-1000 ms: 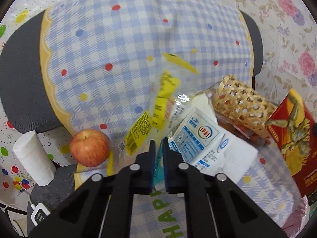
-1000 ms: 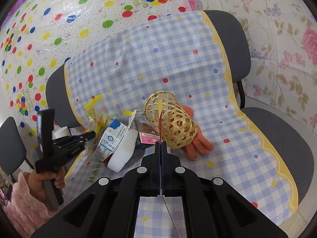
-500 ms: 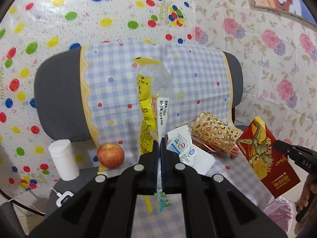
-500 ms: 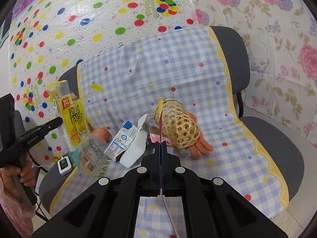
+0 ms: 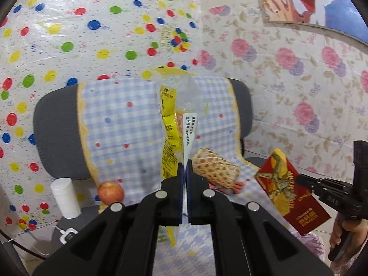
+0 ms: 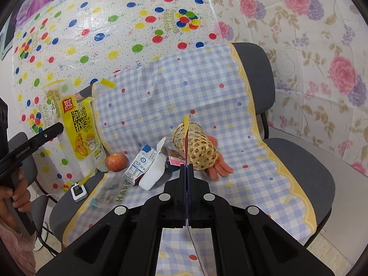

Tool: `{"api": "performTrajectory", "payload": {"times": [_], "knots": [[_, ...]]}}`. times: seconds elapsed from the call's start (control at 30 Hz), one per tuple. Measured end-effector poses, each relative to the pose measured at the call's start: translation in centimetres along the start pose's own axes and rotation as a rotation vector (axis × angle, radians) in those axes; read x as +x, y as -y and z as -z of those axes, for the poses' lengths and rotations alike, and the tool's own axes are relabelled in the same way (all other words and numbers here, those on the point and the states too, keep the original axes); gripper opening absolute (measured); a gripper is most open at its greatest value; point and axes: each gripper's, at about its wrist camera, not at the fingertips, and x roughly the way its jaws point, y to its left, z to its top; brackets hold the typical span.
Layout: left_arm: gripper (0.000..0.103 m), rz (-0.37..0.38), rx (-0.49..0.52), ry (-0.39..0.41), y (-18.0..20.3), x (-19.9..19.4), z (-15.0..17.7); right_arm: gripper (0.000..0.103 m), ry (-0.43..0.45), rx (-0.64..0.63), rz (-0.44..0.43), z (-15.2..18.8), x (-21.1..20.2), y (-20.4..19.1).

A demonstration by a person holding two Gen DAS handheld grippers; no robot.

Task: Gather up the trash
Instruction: 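Carry both items over the pink trash bin and open both grippers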

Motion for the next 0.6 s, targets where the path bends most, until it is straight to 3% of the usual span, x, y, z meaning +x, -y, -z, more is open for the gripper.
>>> {"api": "performTrajectory", "payload": {"times": [0.37,0.6], "knots": [[0.000,0.249,0.013,-0.042,6.0,-0.2,2.9,0.001,0.004,0.040,0.090,2.4,-5.2,2.5],[0.000,0.415,0.103,-0.075,13.7,-0.5,6.2,0.001,0.000,0.062,0.216,4.5,-9.5,5.1]]}}
